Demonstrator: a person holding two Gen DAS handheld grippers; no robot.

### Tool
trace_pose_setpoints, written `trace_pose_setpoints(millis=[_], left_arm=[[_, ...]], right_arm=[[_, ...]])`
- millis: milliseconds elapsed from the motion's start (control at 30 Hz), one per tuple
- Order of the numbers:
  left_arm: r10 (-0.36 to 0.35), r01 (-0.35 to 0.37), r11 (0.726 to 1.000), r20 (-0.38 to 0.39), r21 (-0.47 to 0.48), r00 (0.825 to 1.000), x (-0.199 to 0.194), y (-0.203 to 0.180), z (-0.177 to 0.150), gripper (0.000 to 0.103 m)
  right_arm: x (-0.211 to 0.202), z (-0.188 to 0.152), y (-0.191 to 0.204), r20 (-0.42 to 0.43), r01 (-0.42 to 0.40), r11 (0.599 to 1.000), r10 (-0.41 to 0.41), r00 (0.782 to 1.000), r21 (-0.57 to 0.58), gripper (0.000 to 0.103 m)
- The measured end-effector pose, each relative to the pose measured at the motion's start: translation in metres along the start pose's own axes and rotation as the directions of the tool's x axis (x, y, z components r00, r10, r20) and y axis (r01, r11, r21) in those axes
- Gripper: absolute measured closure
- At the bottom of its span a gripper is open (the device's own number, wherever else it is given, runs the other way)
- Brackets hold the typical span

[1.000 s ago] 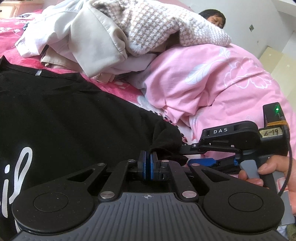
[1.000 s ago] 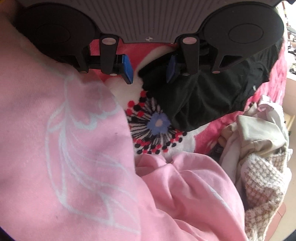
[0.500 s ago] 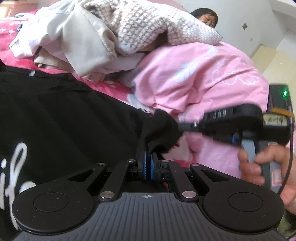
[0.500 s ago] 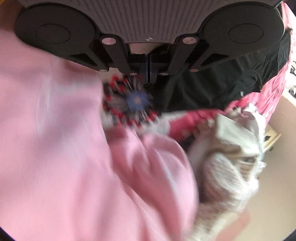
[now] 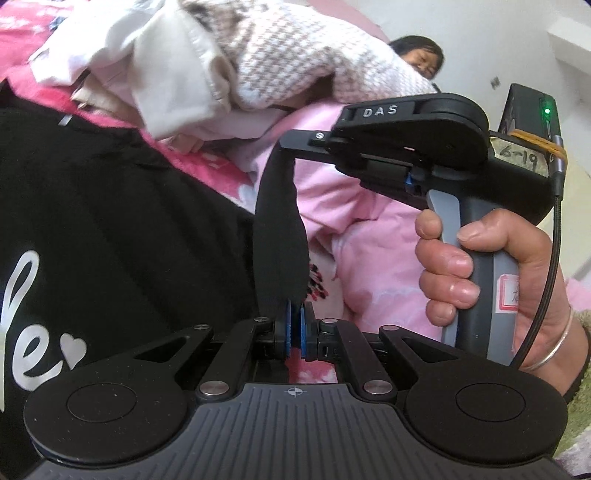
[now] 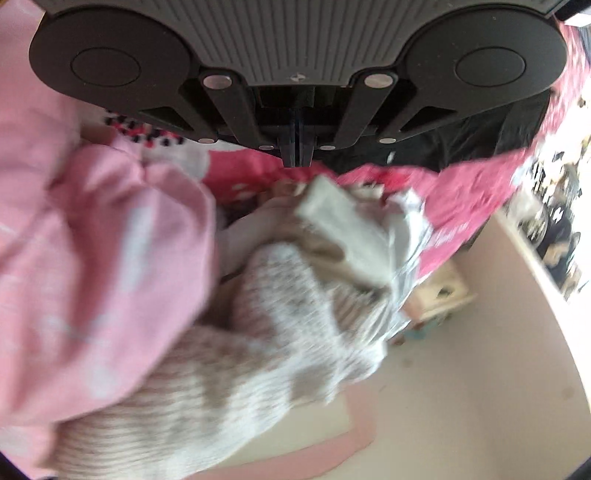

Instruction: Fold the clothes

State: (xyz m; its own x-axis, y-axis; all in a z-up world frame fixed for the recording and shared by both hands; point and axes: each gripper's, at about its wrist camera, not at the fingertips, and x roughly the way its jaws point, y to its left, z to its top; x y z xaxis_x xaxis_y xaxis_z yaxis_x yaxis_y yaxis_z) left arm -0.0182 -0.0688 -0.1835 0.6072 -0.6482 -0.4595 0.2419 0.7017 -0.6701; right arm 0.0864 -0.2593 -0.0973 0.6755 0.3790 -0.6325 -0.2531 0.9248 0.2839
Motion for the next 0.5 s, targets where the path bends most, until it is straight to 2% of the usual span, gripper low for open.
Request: trace_pose_setpoints(millis=[233, 367, 433, 500], left_arm=[[0.019, -0.024, 0.991, -0.040, -0.129, 0.999, -0.002, 0.026, 0.000, 0.101], [0.041, -0.055, 0.981, -0.078, -0.187, 0.996, -0.004, 0.043, -0.001, 0.101], [0.054, -0.074, 0.973, -0.098, -0.217, 0.994, -0.006, 0.051, -0.001, 0.097], [0.058, -0.079, 0.971, -0.099, -0.226, 0.993, -0.011, 0.057, 0.001, 0.078]], right_arm=[[0.038, -0.012, 0.019, -0.122, -0.059, 0.996, 0.050, 0.991, -0.072, 0.101], [0.059, -0.026, 0.019, -0.184, -0.103, 0.994, 0.096, 0.978, -0.030, 0.099], [0.065, -0.029, 0.012, -0.220, -0.127, 0.992, 0.128, 0.967, 0.019, 0.098], [0.057, -0.027, 0.004, -0.208, -0.133, 0.990, 0.140, 0.968, 0.048, 0.094]])
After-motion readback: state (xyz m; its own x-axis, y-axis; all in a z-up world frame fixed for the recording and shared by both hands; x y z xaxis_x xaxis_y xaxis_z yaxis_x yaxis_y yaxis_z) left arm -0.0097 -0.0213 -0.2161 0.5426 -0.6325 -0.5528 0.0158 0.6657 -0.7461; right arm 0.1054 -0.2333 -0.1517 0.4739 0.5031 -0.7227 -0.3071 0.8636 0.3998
